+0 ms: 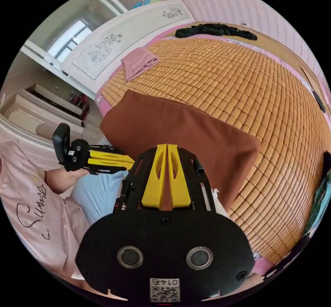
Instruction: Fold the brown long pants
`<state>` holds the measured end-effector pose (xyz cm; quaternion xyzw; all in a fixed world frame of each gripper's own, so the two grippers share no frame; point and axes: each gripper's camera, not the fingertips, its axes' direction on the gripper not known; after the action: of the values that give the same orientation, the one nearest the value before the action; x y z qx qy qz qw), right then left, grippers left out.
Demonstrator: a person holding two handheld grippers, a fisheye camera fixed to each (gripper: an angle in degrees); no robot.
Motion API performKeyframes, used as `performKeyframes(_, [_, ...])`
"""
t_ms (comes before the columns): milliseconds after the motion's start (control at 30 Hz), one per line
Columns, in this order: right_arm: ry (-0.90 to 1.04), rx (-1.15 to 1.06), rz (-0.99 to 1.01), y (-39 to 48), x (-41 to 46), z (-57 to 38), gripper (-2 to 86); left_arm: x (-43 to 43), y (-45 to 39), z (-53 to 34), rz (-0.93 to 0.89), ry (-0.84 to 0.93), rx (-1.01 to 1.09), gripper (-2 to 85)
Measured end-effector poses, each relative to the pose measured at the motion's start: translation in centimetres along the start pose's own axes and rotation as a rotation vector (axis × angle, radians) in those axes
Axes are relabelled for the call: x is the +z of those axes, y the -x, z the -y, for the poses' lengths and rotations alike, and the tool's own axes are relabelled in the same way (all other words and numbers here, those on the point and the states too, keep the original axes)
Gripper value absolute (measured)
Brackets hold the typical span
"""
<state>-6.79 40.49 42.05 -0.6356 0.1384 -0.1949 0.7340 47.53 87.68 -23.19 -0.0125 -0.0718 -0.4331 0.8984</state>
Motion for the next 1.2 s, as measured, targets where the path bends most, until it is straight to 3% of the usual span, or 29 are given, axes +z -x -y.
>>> performKeyframes(100, [0.109, -0.124, -0.233, 4.0, 5.2, 6.4, -0.3, 0.8, -0.9, -1.4, 0.056, -0.088, -0.065, -1.0])
performKeyframes(167, [0.318, -0.124, -0.306, 3.9, 10.5, 9.2, -0.3, 2.5, -1.1, -3.0, 0.061, -0.144, -0.096, -1.0])
performKeyframes(200, [0.269, -0.130, -0.295, 4.0, 10.3, 9.7, -0.3, 3.0, -1.3, -3.4, 0.078, -0.153, -0.077, -1.0])
performKeyframes(333, [0.443, -0.143, -0.207, 3.3, 10.0, 12.9, -0.5, 3.1, -2.3, -3.9, 0.110, -0.164, -0.024, -1.0])
performKeyframes(433, [0.411, -0.145, -0.276, 3.2, 9.4, 14.5, -0.6, 1.9, -3.2, -4.2, 0.120, -0.182, 0.014, -1.0])
performKeyframes(633, [0.459, -0.114, -0.194, 0.9, 10.9, 14.0, -0.9, 3.9, -4.3, -5.2, 0.156, -0.164, 0.043, -1.0])
performKeyframes(800, [0.180, -0.018, -0.049, -2.0, 4.0, 6.4, -0.8, 2.0, -4.7, -6.5, 0.108, -0.261, 0.044, -0.9])
performKeyframes(967, [0.011, 0.303, -0.058, -7.8, -2.2, -10.5, 0.7, 0.1, -7.0, -6.3, 0.073, -0.408, 0.106, 0.7])
performKeyframes(1100, [-0.081, 0.504, -0.026, -10.3, -3.3, -20.1, 9.1, 0.9, -8.8, -4.8, 0.007, -0.389, 0.152, 9.4])
performKeyframes(1200, [-0.091, 0.594, 0.104, -12.1, -1.8, -24.4, 12.6, 2.1, -10.8, -3.3, -0.011, -0.330, 0.233, 12.1])
